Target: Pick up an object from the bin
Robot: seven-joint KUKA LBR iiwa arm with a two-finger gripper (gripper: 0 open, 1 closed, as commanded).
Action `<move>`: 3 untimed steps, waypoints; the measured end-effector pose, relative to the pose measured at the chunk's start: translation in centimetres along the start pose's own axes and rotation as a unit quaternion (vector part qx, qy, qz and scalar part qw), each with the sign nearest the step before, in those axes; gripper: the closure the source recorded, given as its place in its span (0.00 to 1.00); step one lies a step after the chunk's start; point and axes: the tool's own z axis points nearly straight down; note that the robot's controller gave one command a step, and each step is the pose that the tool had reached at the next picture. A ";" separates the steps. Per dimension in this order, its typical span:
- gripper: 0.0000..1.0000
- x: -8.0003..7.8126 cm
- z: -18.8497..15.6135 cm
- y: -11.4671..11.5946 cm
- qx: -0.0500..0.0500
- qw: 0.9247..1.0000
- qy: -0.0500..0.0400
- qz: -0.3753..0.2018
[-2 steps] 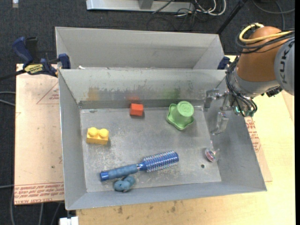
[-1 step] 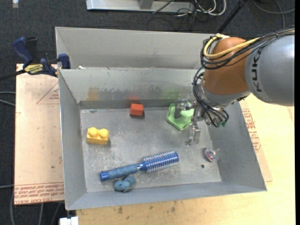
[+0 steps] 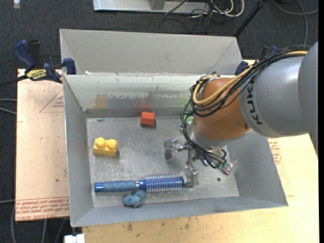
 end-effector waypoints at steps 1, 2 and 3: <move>0.00 3.0 1.6 3.2 0.004 0.999 -0.005 -0.035; 1.00 3.1 1.6 3.1 0.003 0.999 -0.004 -0.034; 1.00 0.8 -11.2 0.8 0.005 0.999 -0.007 -0.037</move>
Offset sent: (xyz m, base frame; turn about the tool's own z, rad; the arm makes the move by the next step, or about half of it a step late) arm -0.0416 0.0160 -0.0155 -0.0699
